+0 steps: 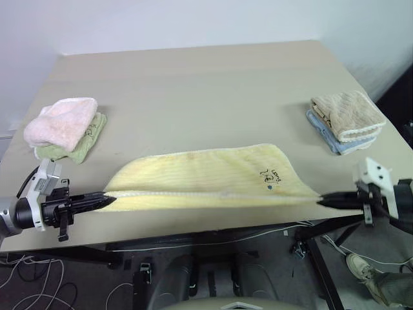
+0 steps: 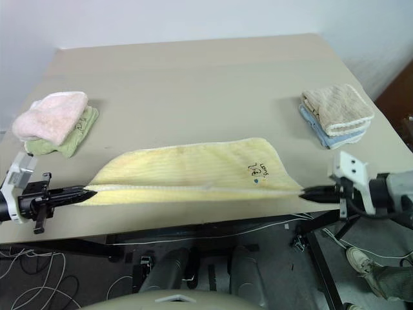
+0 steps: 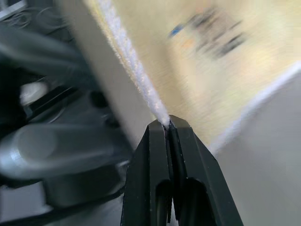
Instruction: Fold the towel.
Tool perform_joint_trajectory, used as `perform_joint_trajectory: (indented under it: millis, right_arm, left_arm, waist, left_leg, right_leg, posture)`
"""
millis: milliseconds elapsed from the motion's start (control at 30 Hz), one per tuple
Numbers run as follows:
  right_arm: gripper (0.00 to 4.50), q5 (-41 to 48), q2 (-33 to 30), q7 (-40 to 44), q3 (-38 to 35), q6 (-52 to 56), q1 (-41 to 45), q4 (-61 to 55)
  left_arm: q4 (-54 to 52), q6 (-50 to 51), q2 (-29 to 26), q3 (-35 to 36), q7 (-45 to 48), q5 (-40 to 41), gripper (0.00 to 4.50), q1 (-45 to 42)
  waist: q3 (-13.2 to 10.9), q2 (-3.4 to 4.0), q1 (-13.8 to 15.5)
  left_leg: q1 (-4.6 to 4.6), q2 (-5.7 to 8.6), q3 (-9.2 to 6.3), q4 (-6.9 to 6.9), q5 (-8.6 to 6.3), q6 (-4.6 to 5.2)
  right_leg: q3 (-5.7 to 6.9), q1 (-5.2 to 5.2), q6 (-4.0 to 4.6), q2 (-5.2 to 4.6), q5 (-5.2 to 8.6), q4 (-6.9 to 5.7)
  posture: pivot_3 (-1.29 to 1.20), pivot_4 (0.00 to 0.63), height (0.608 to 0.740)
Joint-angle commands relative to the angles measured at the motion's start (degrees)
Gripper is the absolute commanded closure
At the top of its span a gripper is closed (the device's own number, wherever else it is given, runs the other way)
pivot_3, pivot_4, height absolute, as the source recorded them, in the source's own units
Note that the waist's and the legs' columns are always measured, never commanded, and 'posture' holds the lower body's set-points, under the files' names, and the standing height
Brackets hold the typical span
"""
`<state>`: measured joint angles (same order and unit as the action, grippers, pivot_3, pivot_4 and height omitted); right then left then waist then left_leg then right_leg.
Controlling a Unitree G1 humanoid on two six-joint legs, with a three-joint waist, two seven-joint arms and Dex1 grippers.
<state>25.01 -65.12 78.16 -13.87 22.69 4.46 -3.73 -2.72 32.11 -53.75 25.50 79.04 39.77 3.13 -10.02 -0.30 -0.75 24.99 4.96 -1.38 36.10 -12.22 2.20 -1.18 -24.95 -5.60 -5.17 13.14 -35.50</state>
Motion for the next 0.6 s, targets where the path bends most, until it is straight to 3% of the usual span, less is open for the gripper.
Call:
perform_joint_trajectory:
  millis: [33,400,600]
  right_arm:
    - [4.50,-0.97,1.75,-1.08,2.40,-0.67,5.67,4.36]
    - [4.50,-8.82,12.76,-3.86,13.54,-8.34,24.88,23.82]
    - [4.50,-11.37,17.29,-4.42,15.68,-11.93,31.55,31.50]
  left_arm:
    - [3.69,0.29,1.27,1.59,-2.47,1.22,4.47,-2.65]
    - [17.74,-7.14,9.49,0.64,-9.53,-1.14,4.47,-13.73]
    - [22.26,-8.33,10.30,-1.48,-8.96,-2.27,4.47,-16.61]
  waist:
    - [0.01,-0.01,0.05]
    - [0.01,-0.01,0.13]
    - [0.02,-0.02,-0.19]
  left_leg:
    - [0.00,-0.02,0.00,0.00,0.00,0.00]
    - [-0.01,0.01,0.01,0.05,0.00,0.01]
    - [-0.02,0.06,0.01,0.05,0.00,0.00]
  right_leg:
    - [0.03,0.01,0.00,0.01,0.00,0.00]
    - [0.04,0.02,-0.15,0.04,-0.10,0.01]
    - [0.02,-0.01,-0.25,0.07,-0.17,-0.05]
  posture:
    - [0.00,0.150,0.740]
    - [0.00,0.150,0.740]
    - [0.00,0.150,0.740]
